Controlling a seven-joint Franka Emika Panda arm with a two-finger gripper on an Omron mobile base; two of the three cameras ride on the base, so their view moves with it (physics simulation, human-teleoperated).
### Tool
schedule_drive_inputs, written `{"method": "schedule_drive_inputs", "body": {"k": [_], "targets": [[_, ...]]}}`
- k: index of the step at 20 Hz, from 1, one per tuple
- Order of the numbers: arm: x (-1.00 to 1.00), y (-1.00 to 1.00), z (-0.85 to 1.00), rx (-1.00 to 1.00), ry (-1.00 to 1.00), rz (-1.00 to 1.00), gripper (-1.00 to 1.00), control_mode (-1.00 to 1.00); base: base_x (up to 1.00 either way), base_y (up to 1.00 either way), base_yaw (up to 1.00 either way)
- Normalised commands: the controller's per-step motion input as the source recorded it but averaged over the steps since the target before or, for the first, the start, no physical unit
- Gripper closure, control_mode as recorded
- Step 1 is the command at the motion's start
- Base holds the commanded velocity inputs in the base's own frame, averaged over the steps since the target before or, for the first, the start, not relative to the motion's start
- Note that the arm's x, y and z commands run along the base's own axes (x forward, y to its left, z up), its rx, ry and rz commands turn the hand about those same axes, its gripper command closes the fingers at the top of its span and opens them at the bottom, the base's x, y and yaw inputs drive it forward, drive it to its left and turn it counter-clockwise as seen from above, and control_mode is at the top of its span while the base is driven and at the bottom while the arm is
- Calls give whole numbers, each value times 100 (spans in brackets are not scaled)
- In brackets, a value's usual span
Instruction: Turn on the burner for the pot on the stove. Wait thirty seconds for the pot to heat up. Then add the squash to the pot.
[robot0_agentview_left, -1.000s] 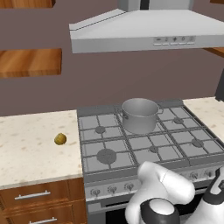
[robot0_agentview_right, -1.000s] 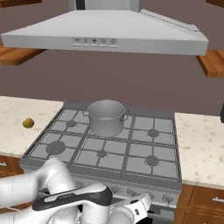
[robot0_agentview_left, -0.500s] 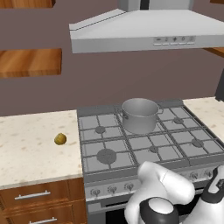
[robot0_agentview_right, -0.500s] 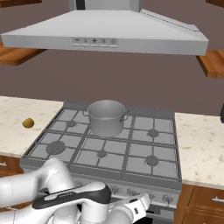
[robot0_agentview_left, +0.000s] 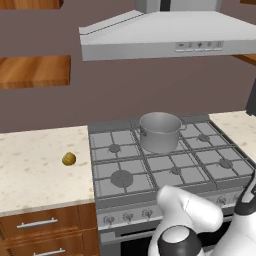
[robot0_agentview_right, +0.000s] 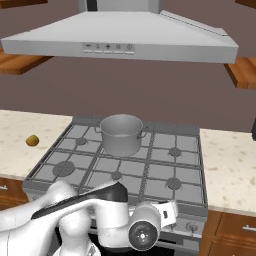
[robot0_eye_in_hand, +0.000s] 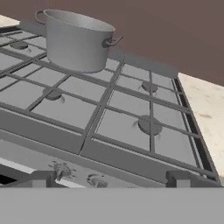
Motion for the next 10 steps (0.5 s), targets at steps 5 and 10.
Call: {"method": "schedule_drive_inputs", "body": {"k": [5, 10], "targets": [[9, 15, 100, 9, 17, 0, -100, -100, 0, 0, 0], [30, 24, 100, 2, 21, 1, -100, -100, 0, 0, 0]]}}
